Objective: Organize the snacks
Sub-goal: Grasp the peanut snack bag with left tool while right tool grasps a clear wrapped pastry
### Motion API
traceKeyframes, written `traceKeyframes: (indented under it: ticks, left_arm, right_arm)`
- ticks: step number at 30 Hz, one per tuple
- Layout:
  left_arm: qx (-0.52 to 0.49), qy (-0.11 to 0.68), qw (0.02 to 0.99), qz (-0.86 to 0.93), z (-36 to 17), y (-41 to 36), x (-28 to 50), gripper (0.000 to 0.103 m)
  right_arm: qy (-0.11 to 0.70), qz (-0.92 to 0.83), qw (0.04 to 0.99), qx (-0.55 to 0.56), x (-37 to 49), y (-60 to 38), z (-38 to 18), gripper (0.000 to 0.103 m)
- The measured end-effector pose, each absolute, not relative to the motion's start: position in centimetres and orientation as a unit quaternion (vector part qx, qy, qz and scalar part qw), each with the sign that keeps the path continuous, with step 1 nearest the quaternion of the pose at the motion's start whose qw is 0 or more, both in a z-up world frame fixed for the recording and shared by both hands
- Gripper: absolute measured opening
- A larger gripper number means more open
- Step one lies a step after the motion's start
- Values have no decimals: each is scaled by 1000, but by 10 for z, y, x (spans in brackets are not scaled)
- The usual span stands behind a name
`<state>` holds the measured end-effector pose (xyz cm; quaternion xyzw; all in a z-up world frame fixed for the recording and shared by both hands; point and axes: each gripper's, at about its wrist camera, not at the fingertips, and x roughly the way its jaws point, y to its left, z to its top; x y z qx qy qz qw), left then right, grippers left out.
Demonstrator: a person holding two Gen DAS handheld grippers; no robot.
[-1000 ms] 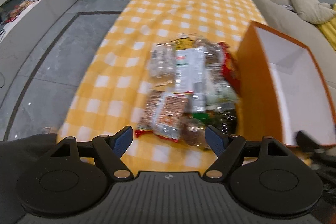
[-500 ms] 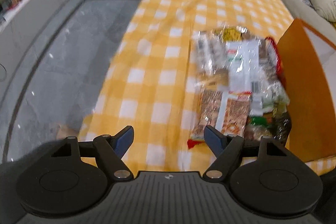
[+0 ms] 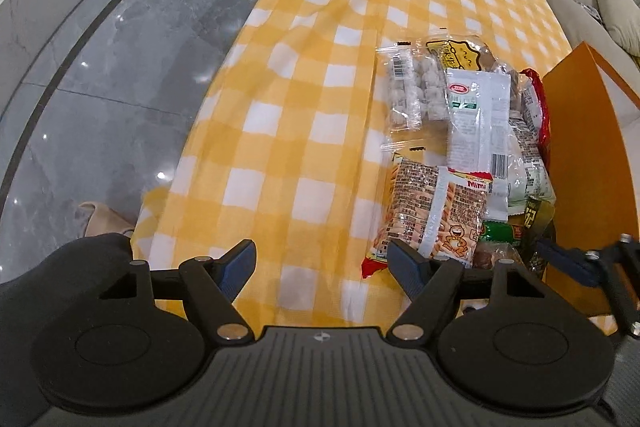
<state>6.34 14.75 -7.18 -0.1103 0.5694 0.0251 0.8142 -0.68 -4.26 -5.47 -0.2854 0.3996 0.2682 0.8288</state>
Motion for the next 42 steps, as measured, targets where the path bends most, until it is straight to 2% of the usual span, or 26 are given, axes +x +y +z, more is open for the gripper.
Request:
traceKeyframes:
  ticks: [2,6,7,13,20,27,35,42]
  left_arm:
    - [-116,571,812,26,-72,149,64,88]
    - [-121,568,814,21,-71,148,64,88]
    - [-119,565,816,19,-69,147,63,88]
    - [-120,534,837,-15,-57,138,64,88]
    - [-128,549,826,-20,-74,117,82,88]
    - [-63,559,826,4,-96,85,98,89]
    - [-86,567,819,12,-114,78,113,97]
    - [-48,548,834,29,-118,65,112,98]
  right_arm:
    - [404,275,816,-309,-2,-39,-63,55]
    - [415,284,797,-336,5,-34,-78,50]
    - [419,282,793,-341,8,-33,-80,46]
    - [422,274,804,-317,11,-39,-83,30]
    - [396,281,821,-300,5,-51,-84,29]
    - [387,286,839,-255,2,-68,-81,30]
    - [386,295,848,-213,3,-81,-82,30]
    - [383,297,848,-214,1,-81,-83,30]
